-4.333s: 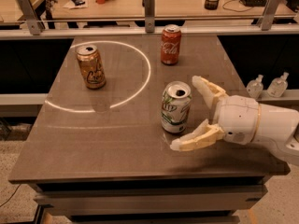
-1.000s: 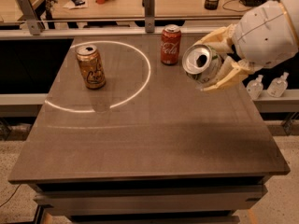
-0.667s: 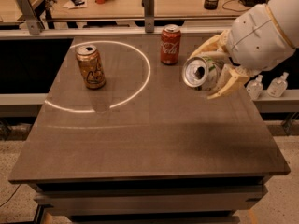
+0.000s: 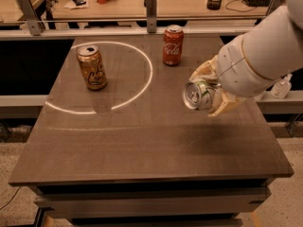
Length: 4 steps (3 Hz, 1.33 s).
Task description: Knock 7up can over
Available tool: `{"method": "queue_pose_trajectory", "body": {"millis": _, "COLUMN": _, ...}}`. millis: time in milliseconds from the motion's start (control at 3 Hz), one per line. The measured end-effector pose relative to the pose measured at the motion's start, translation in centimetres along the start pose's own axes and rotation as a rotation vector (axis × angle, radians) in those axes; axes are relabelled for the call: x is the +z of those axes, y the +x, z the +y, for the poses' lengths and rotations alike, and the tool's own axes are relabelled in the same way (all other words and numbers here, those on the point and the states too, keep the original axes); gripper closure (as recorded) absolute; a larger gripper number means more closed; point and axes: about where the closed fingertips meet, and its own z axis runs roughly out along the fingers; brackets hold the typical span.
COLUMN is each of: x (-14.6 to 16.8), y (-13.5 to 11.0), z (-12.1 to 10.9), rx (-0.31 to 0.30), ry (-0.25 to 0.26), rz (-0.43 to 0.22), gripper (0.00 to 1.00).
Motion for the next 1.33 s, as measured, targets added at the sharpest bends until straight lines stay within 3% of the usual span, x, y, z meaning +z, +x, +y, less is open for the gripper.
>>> {"method": "queue_pose_trajectory", "body": {"millis": 333, "x": 1.8, "y": -0.4, "z": 0.9, "rx": -0.017, "ry": 0.002, "rz": 0.043, "gripper": 1.0}}
{"method": "queue_pose_trajectory", "body": {"millis": 1333, "x": 5.8, "y": -1.3, "z": 4.4, "rx": -0.09, "ry": -0.09, "rz": 0.071, "gripper": 1.0}}
